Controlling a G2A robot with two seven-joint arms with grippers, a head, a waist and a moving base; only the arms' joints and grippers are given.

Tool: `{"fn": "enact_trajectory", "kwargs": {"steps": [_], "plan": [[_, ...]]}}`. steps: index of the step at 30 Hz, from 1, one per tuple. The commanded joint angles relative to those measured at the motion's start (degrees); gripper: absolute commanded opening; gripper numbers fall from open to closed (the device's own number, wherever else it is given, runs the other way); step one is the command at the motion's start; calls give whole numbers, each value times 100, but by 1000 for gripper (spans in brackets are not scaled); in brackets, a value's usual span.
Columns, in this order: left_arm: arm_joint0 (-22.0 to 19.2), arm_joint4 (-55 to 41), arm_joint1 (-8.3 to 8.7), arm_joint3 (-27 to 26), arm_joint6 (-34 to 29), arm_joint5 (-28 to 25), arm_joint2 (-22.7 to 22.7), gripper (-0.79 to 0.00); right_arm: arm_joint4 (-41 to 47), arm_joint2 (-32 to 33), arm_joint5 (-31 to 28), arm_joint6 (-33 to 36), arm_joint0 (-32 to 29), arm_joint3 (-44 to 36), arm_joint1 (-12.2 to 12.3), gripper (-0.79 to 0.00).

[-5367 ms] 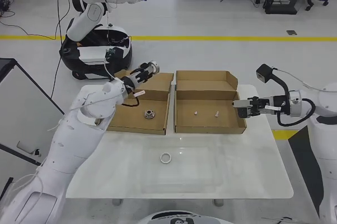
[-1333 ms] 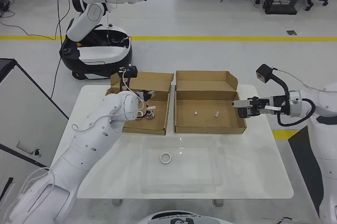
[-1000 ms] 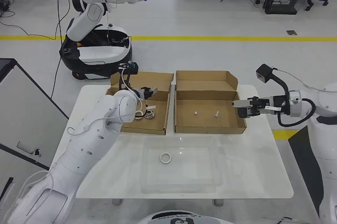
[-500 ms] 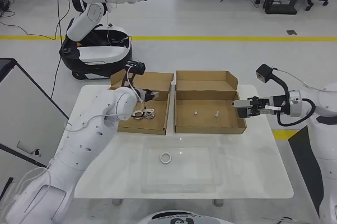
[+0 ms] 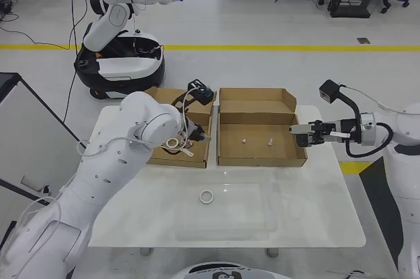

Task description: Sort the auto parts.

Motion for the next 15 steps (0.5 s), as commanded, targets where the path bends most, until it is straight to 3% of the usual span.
{"fn": "enact_trajectory", "kwargs": {"steps": [1, 9, 15], "plan": [[-38, -127, -6, -105, -141, -309, 89, 0, 0, 0, 0, 0, 0, 0, 0, 0], [-53, -553, -12, -327, -367, -1315, 416, 0, 0, 0, 0, 0, 0, 0, 0, 0], [-150, -803, 78, -473, -228, -1488, 861, 0, 0, 0, 0, 0, 0, 0, 0, 0]]}}
